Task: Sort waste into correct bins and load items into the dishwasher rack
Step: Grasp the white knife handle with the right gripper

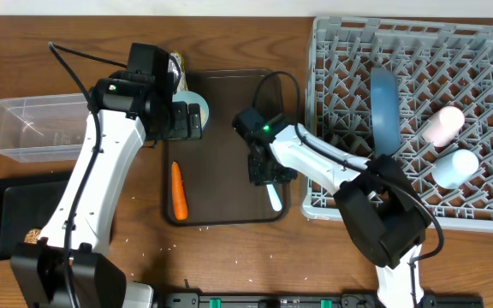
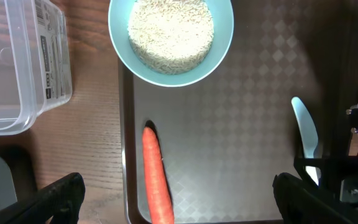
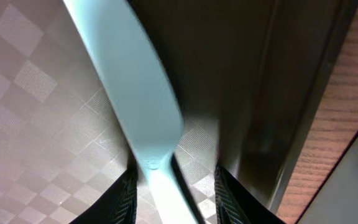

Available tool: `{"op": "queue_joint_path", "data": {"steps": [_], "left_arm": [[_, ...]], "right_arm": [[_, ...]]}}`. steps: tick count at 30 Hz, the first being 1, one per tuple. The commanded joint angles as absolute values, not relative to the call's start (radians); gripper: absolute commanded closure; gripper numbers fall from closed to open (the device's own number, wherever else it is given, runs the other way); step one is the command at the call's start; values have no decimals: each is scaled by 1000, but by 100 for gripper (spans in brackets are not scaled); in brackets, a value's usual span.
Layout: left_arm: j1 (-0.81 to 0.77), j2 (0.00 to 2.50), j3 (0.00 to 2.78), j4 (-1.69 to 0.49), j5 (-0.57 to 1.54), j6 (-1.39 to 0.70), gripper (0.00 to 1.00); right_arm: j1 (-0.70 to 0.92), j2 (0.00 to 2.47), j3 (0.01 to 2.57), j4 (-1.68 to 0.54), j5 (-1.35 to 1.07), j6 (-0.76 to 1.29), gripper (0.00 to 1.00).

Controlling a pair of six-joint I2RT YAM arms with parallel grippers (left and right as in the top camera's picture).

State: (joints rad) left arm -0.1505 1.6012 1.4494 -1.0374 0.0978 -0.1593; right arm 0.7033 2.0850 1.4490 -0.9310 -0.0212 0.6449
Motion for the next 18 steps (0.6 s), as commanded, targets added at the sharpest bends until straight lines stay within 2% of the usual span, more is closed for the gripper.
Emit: {"op": "queue_joint_path", "data": {"steps": [1, 4, 18], "left_arm": [[-144, 1607, 1446, -1036, 85, -150, 2], [-144, 1607, 1446, -1030, 86, -150, 2], [-144, 1607, 1446, -1027, 85, -150, 2]], "right_arm": [[694, 2106, 1443, -938, -35, 672, 68], [695, 2106, 1444, -933, -34, 657, 83], [686, 2079, 1509, -916, -5, 510, 96]]}}
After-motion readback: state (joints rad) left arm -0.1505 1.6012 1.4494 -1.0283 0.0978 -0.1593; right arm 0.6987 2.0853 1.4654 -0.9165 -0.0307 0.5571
